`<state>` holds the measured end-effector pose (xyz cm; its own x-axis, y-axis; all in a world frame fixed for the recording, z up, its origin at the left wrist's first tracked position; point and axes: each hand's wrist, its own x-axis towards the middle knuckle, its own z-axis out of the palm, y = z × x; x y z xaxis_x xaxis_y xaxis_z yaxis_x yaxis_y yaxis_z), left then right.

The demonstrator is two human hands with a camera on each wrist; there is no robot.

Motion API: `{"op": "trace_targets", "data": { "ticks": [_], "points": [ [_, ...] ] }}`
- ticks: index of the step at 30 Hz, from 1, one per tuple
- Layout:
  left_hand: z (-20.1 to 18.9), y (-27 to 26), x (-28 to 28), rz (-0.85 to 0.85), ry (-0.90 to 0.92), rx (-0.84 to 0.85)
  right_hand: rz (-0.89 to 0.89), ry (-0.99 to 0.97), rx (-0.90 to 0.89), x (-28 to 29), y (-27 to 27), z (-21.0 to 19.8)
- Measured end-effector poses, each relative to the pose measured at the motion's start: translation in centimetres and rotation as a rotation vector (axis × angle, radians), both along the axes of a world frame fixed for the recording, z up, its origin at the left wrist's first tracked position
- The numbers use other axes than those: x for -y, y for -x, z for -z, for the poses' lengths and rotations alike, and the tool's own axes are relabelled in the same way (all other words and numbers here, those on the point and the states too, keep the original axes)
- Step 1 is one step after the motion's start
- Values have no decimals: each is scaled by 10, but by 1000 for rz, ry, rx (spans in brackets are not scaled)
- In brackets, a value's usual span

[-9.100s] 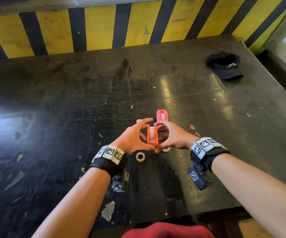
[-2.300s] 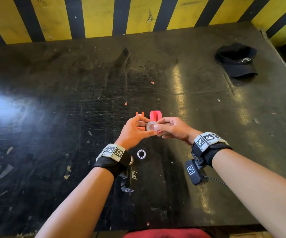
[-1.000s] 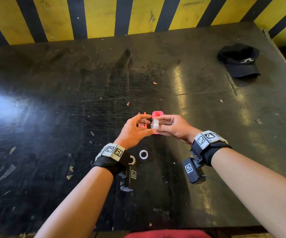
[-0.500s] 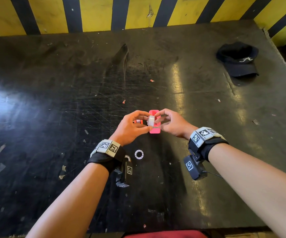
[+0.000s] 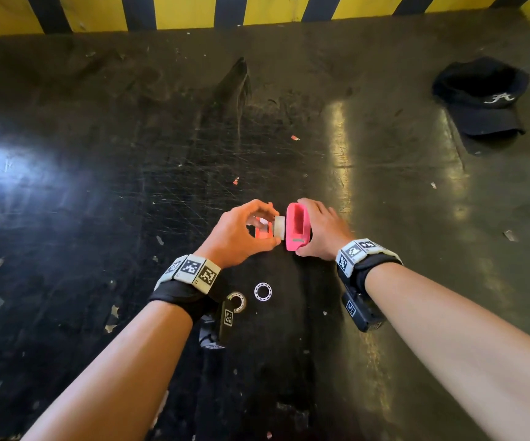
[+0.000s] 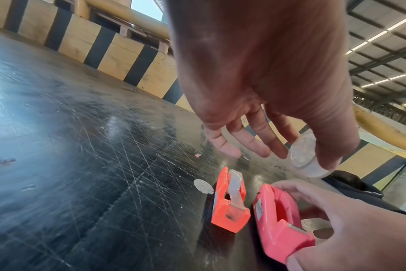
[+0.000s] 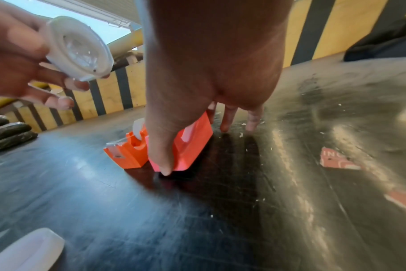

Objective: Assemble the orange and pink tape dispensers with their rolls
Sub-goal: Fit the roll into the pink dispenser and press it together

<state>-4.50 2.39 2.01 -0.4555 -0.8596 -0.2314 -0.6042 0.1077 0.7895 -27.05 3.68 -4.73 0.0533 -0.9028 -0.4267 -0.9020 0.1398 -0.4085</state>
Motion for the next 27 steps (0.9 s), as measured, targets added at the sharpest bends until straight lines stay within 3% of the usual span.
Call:
{"op": "trace_targets", "data": {
  "ticks": [12, 27],
  "points": [
    [-22, 23, 9, 107, 158, -8, -34, 216, 239, -34, 2, -49],
    [-38, 24, -6, 94, 331, 251, 29, 247, 264, -54, -14, -77]
  ]
}}
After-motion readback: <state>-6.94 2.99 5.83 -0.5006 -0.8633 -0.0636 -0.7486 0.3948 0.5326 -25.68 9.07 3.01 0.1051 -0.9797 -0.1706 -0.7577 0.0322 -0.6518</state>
